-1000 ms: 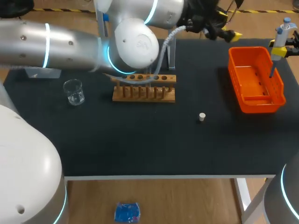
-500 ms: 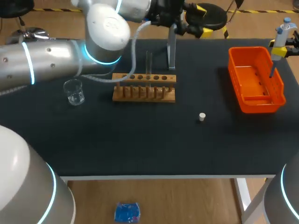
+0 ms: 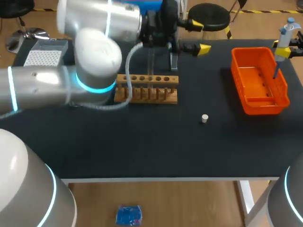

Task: Invert the test tube, pick up the pipette, mount the tip to pipette, aspirate from beaker and dispense into the tube, eject the tip, return the pipette, and cap with the stopper.

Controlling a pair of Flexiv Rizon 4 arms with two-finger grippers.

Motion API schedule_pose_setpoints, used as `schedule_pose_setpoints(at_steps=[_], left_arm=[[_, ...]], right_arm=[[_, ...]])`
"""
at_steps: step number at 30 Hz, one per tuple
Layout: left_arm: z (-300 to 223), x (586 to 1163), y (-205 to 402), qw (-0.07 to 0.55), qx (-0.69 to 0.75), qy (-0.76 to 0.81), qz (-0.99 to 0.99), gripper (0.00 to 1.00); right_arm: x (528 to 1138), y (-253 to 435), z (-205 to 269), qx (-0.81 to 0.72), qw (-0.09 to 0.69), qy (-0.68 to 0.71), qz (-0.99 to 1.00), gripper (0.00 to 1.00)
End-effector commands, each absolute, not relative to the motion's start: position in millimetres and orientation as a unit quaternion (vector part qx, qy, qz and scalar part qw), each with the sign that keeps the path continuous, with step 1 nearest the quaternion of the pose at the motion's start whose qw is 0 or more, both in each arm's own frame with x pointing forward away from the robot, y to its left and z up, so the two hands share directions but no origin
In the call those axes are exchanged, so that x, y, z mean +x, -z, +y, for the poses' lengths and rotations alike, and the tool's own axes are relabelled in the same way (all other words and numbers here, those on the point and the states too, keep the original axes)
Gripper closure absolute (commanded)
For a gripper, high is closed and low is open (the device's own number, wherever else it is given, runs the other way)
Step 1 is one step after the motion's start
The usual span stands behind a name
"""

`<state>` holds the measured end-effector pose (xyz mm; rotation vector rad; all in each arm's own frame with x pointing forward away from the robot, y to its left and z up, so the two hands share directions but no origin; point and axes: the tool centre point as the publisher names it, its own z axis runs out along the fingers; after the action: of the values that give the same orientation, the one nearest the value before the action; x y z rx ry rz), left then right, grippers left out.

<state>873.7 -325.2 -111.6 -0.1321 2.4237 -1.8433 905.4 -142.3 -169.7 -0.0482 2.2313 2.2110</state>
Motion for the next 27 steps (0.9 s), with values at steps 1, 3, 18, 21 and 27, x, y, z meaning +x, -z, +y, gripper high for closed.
schedule_pose_setpoints(at_steps=[1, 3, 18, 21, 27], left_arm=[[-314.1, 824.8, 129.7, 0.124, -0.111, 0.614, 0.772, 0.00], [-312.0, 823.4, 134.4, 0.130, -0.114, 0.614, 0.770, 0.00], [-309.6, 826.9, 137.8, 0.139, -0.117, 0.604, 0.776, 0.00], [-309.6, 826.9, 137.8, 0.139, -0.117, 0.604, 0.776, 0.00], [-286.8, 848.4, 156.1, 0.142, -0.114, 0.613, 0.769, 0.00]], right_arm=[[905.4, 168.7, -142.1, -0.015, 0.000, -0.702, 0.712, 1.00], [905.4, 168.7, -142.1, -0.015, 0.000, -0.702, 0.712, 1.00], [905.4, 168.7, -142.1, -0.015, 0.000, -0.702, 0.712, 1.00], [905.4, 168.7, -142.1, -0.015, 0.000, -0.702, 0.712, 1.00], [905.4, 168.7, -142.1, -0.015, 0.000, -0.702, 0.712, 1.00]])
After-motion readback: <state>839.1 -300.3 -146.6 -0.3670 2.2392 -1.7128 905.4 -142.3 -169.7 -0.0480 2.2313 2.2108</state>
